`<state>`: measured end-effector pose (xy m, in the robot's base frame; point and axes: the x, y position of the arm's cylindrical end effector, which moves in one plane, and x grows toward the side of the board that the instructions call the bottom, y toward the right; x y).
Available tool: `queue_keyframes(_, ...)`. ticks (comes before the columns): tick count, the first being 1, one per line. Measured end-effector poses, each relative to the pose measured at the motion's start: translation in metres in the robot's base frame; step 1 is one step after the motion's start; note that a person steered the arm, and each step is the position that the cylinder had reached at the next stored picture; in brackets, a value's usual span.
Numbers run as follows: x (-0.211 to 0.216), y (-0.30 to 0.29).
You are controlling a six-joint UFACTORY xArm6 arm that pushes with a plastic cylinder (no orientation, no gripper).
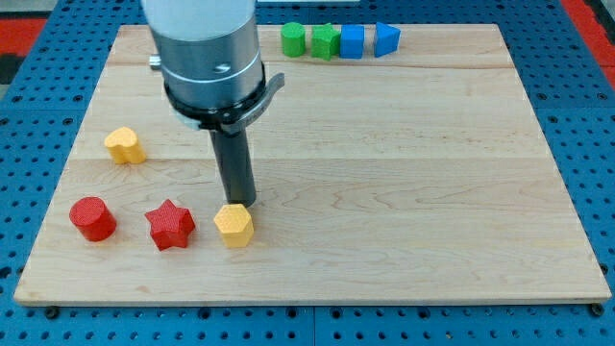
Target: Push the yellow heart to the top right of the yellow hexagon
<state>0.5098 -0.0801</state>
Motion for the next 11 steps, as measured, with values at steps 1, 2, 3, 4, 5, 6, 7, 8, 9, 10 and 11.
queue_keyframes(1, 0.008, -0.001)
queue_keyframes(2, -0.027, 0.011)
queue_keyframes(3, -0.09, 0.0)
queue_keyframes(4, -0.151, -0.109)
queue_keyframes(5, -0.119, -0.182)
queue_keyframes(6, -0.081, -0.161)
queue_keyframes(7, -0.076, -0.116)
queue_keyframes(8, -0.037, -0.096)
queue_keyframes(9, -0.011, -0.085)
queue_keyframes(10, -0.022, -0.077)
queue_keyframes(11, -0.032, -0.038)
